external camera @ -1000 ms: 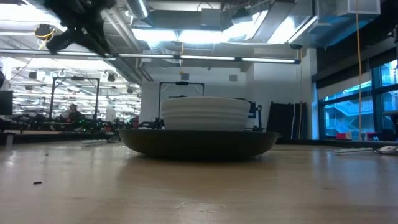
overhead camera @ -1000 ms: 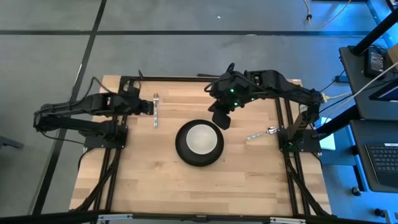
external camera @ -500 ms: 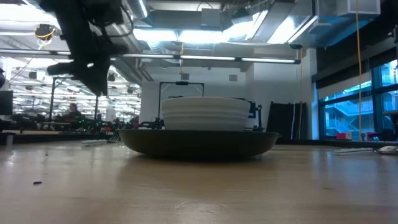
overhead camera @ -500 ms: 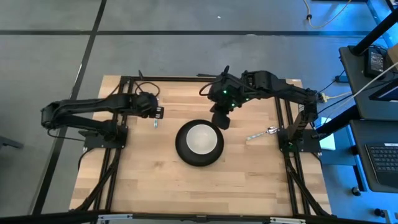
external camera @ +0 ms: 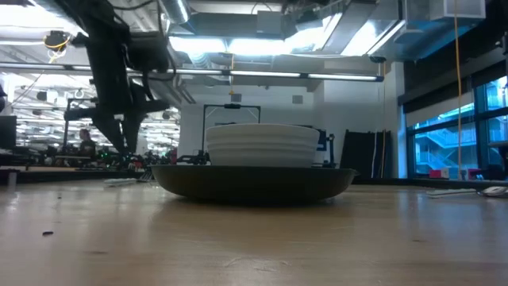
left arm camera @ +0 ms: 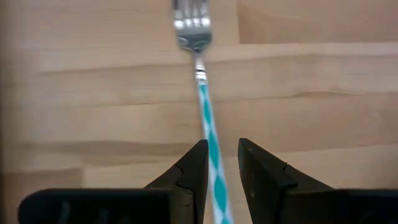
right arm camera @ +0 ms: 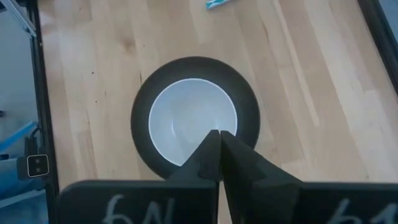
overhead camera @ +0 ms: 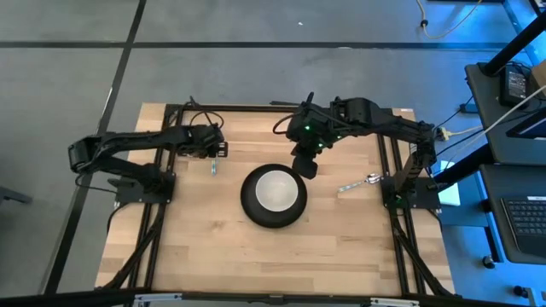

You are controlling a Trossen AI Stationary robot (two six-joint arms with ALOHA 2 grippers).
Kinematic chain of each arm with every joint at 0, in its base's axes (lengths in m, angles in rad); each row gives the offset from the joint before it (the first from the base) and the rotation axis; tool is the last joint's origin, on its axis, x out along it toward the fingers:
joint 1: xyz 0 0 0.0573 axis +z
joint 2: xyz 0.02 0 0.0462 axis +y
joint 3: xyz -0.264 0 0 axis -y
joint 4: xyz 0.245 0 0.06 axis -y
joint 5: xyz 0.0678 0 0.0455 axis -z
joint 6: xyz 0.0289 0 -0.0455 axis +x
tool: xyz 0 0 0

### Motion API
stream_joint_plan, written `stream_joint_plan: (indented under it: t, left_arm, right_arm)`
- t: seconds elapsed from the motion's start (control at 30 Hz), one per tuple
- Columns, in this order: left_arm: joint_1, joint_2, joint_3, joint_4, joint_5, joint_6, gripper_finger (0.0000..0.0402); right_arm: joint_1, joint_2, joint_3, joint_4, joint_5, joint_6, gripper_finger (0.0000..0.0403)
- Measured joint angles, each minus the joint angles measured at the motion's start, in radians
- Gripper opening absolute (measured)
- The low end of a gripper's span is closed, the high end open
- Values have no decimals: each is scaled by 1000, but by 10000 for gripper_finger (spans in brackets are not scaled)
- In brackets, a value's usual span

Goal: Pick and place plate/cup/fork/spoon on tray
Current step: Move the green patterned fork to the left side of the black plate

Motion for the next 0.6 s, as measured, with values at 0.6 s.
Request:
stream_joint_plan:
  t: [0.6]
  left_arm:
    - [83,185,-39,168,35,72,83]
  right_arm:
    - [0,0,0,2,0,3,13]
